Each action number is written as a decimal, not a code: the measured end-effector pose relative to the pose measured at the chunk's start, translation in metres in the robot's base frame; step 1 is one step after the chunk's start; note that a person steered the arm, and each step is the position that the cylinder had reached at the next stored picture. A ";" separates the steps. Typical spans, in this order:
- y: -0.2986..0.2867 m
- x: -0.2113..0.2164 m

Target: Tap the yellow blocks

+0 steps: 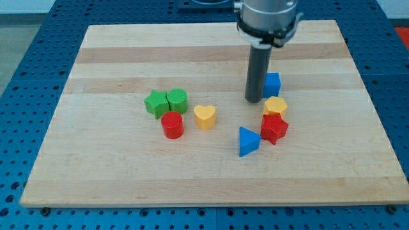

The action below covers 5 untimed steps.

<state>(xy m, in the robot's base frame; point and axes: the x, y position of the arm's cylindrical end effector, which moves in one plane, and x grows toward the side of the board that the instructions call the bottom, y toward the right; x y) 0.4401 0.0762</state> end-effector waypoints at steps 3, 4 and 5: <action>-0.035 0.029; -0.057 0.030; -0.055 0.045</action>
<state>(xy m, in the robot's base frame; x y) 0.4846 0.0207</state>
